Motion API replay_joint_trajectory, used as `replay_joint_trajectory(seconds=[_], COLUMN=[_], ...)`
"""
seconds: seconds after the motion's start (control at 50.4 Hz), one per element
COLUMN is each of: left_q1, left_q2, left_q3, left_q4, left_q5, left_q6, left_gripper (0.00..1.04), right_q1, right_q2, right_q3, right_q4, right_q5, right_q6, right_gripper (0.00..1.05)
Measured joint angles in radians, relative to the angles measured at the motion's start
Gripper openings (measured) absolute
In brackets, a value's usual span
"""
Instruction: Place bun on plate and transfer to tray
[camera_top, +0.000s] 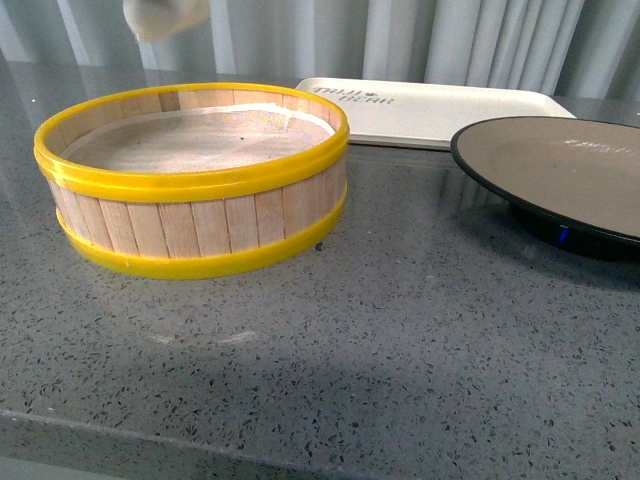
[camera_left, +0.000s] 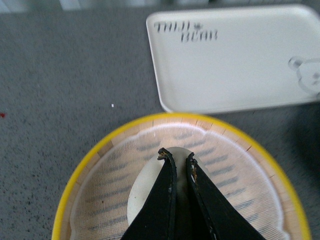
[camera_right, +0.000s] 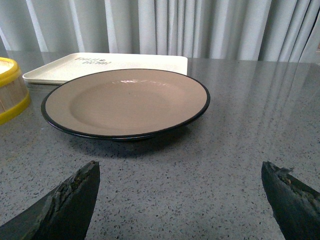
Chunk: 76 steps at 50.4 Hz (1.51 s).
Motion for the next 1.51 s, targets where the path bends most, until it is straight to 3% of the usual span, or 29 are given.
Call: replay_joint_trajectory(seconds=[0.159,0.377,0.595,0.972,1.508], left_q1=[0.003,-0.071,-0.282,-0.492,-0.516], left_q2=[-0.074,-0.058,0.098,0.424,0.623], left_q3=[0.040,0.066,0.225,0.462,0.615], left_q4=[-0.009,-0.006,0.003,-0.043,-0.098], left_q5=[0.034,-0.009,-0.060,-0.113,-0.144], left_q6=[-0.057,-0.048,0.029,0.132,0.177], left_gripper=[0.04,0.04,0.04,0.04,0.04], right_q1=[0.000,0.000,0.000,0.000,0.000], right_q2=[0.000,0.000,0.000,0.000,0.000], right_q3=[0.000,0.000,0.000,0.000,0.000], right_q4=[0.000,0.000,0.000,0.000,0.000], right_q5=[0.000,0.000,0.000,0.000,0.000], right_q6=[0.000,0.000,0.000,0.000,0.000], right_gripper=[0.96,0.96,0.96,0.96,0.96])
